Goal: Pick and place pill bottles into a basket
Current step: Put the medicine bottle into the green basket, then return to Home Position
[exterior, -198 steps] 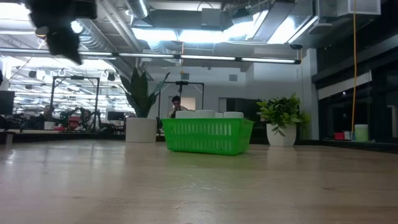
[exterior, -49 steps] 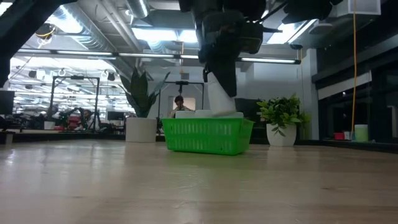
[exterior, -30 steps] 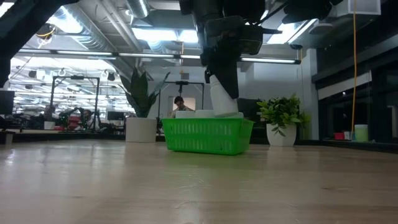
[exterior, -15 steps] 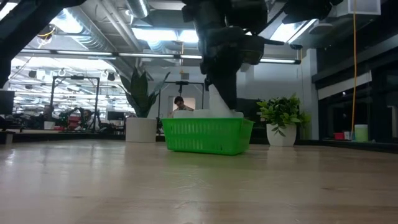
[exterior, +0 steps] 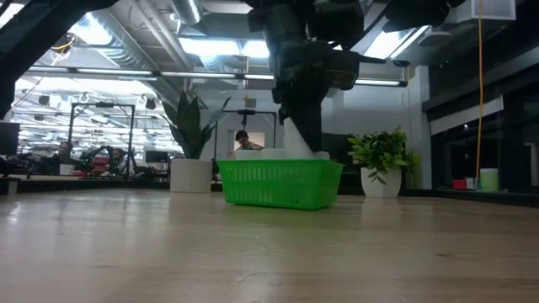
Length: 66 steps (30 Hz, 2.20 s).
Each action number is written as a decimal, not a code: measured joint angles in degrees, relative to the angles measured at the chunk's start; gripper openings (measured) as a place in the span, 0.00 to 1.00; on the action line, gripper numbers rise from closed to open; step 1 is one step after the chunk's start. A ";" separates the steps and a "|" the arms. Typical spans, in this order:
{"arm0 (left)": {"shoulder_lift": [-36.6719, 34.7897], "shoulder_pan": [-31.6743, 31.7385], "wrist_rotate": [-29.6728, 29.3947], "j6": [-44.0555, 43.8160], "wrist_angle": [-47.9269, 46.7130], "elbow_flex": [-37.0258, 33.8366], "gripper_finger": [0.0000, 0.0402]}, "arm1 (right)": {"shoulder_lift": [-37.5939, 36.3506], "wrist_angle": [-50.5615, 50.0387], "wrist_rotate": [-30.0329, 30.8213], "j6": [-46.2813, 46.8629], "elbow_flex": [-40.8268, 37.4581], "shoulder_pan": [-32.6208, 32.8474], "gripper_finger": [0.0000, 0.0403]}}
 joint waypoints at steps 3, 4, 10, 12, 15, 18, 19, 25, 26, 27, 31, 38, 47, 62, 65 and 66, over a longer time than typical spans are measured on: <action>0.00 -0.02 -0.02 0.72 0.00 0.00 0.48 | 0.00 -0.03 0.00 -0.06 0.00 0.00 0.61; 0.00 -0.03 -0.02 0.83 0.00 0.00 0.50 | 0.00 -0.02 0.00 -0.14 0.00 0.01 0.61; 0.00 -0.04 -0.02 0.83 0.02 0.00 0.50 | 0.00 -0.04 0.00 -0.20 0.00 0.01 0.61; 0.00 -0.04 -0.02 0.81 0.10 0.00 0.50 | 0.00 -0.04 0.00 -0.20 0.01 0.01 0.61; 0.00 -0.04 0.00 0.55 0.15 0.00 0.50 | 0.00 -0.04 0.00 -0.22 0.00 0.01 0.61; 0.00 -0.04 -0.02 -0.10 0.13 0.00 0.50 | 0.00 -0.04 0.00 -0.66 0.01 0.01 0.61; 0.00 -0.04 -0.02 -0.45 0.00 0.00 0.50 | 0.00 -0.07 0.00 -0.83 0.01 0.01 0.61; -0.02 -0.25 -0.09 -1.21 -8.04 5.01 0.50 | 0.00 -0.04 0.00 -1.31 0.00 0.01 0.61; 0.00 -0.33 -0.40 -1.06 -10.08 6.44 0.50 | 0.00 -0.04 0.00 -1.33 0.02 0.01 0.61; 0.00 -0.46 -0.67 -0.75 -11.91 8.32 0.50 | 0.00 -0.04 0.00 -1.39 0.02 0.01 0.61; -0.20 -0.91 -2.35 0.06 -17.96 16.61 0.49 | -0.61 -0.61 0.01 -2.71 0.02 0.00 0.61; -9.93 1.23 -5.18 1.87 -17.37 20.64 0.46 | -10.32 -8.69 3.97 -3.16 -0.13 -0.55 0.61; -25.41 8.86 -28.24 1.90 -17.94 20.57 0.42 | -42.32 -6.33 5.16 -11.56 -11.17 -2.00 0.61; -51.71 33.20 -58.93 -24.92 -28.28 -12.50 0.42 | -56.13 -11.24 12.44 -14.46 -11.57 -1.99 0.61; -62.48 35.70 -52.40 -29.05 -18.04 -31.64 0.41 | -56.04 -11.00 8.64 -13.46 -12.60 -0.42 0.61; -66.18 35.93 -47.17 -27.31 -12.70 -37.70 0.41 | -56.05 -10.66 8.44 -13.45 -12.63 0.20 0.61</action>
